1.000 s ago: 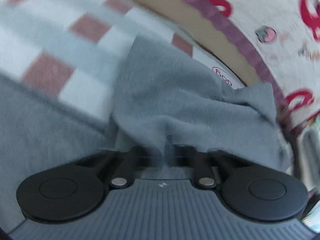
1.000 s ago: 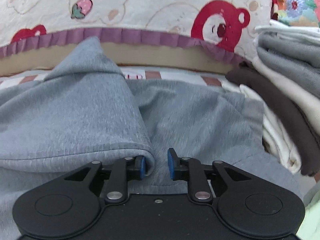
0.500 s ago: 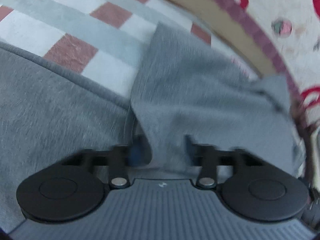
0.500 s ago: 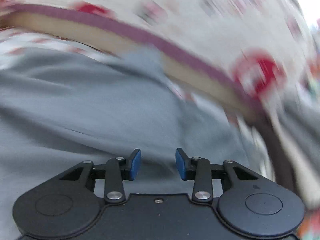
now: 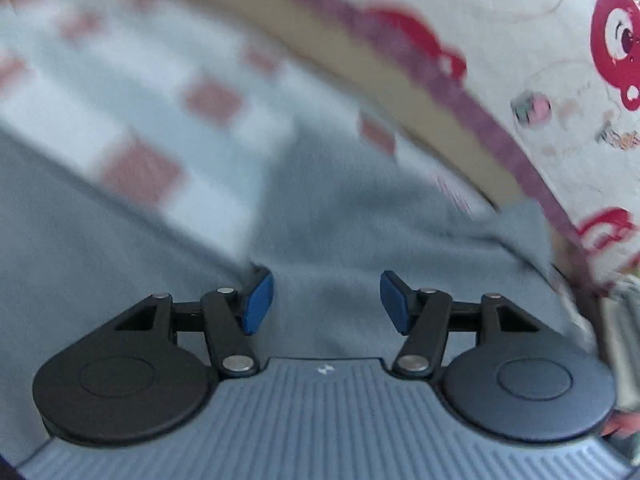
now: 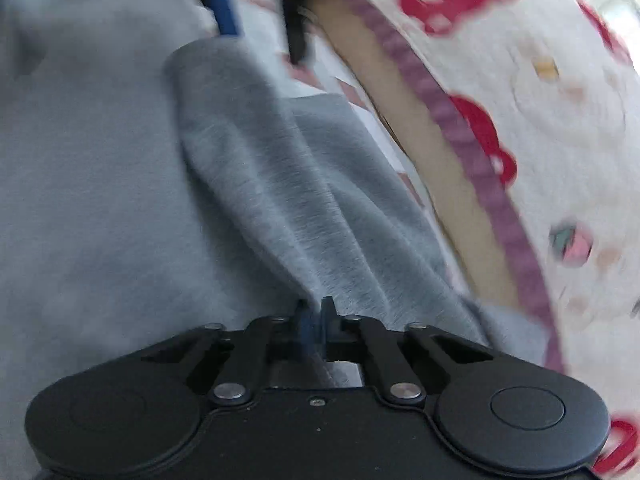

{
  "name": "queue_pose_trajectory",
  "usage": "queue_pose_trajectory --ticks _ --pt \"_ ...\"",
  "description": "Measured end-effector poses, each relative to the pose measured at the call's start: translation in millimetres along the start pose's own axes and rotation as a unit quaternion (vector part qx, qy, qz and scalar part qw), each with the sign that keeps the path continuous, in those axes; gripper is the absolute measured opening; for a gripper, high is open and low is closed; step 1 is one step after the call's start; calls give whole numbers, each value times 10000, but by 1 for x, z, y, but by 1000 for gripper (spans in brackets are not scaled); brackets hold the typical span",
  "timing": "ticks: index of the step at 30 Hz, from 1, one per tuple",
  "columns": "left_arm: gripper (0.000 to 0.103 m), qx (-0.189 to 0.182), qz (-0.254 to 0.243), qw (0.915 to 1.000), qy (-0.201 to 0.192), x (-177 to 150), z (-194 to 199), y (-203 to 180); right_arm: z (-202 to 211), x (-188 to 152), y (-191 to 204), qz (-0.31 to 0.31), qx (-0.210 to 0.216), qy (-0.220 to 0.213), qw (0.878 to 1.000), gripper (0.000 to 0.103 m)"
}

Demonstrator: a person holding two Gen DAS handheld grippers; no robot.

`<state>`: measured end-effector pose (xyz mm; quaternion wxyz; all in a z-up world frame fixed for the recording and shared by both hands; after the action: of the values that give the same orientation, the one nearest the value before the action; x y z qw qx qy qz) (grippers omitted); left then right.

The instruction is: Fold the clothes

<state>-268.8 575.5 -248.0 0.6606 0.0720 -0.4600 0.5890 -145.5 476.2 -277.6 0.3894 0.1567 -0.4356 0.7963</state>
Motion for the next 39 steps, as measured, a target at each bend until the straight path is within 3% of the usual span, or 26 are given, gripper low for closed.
queue_pose_trajectory --ticks 2,3,5,7,10,16,20,21,22,23,24,25,27,28,30,33,36,38,39 --pt "62 -75 26 9996 -284 8 17 -8 2 9 -28 -1395 252 28 9899 4" --pt "62 -222 186 9993 -248 8 23 -11 4 11 -44 -2187 402 53 9750 3" --pt "62 -643 842 9937 371 -12 23 -19 11 7 -62 -3195 556 51 9459 3" --pt "61 -1024 1517 9763 1157 -43 17 -32 21 7 -72 -3760 638 3 9244 4" --pt "62 -1614 1986 9501 1781 -72 6 -62 33 8 -80 -4414 853 -173 8931 4" --pt "72 -1444 3016 9306 1487 -75 -24 -71 41 9 -84 -4885 968 -499 8658 6" --pt "71 -1441 3097 9307 1307 -67 -43 -71 49 16 -82 -4962 1146 -756 8573 6" --pt "69 -1440 3117 9307 1262 -65 -48 -71 53 18 -82 -4965 1220 -858 8551 6" --pt "52 -1439 3137 9306 1217 -63 -52 -71 57 21 -83 -4968 1293 -960 8528 6" --pt "8 -1438 3157 9305 1172 -62 -57 -71 61 23 -83 -4970 1367 -1061 8503 6" --pt "4 -1437 3177 9304 1127 -60 -61 -71 65 23 -85 -4979 1439 -1148 8475 7" --pt "3 -1404 3047 9365 1025 -53 -65 -71 70 20 -89 -5018 1463 -1207 8439 8" --pt "3 -1110 1875 9748 470 -11 -64 -72 82 10 -103 -5160 1421 -1330 8342 14" --pt "3 -981 1316 9863 160 13 -63 -71 87 1 -114 -5220 1341 -1371 8311 20" --pt "3 -712 262 9961 -449 63 -59 -70 95 -23 -138 -5222 883 -1321 8379 47" --pt "3 -320 -672 9891 -1274 147 -50 -58 87 -81 -175 -4947 -96 -584 8671 47" --pt "3 -121 -1252 9666 -2232 223 -20 -44 71 -147 -204 -4403 -896 377 8926 47" --pt "3 26 -1225 9567 -2641 246 0 -26 61 -187 -214 -4220 -1172 880 8947 47" --pt "4 116 -1214 9538 -2745 248 2 -14 59 -205 -217 -4268 -1215 1054 8899 47"
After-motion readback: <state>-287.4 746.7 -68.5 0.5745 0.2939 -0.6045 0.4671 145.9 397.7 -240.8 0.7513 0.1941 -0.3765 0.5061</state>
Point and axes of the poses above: each gripper's, at about its wrist camera, not at the fingertips, and z roughly against the way its jaws point, y to its left, x to its top, the point moved 10 cm from there along -z, roughly the way its jaws point, and after that the axes turned 9 degrees about -y, right-handed, at the moved point
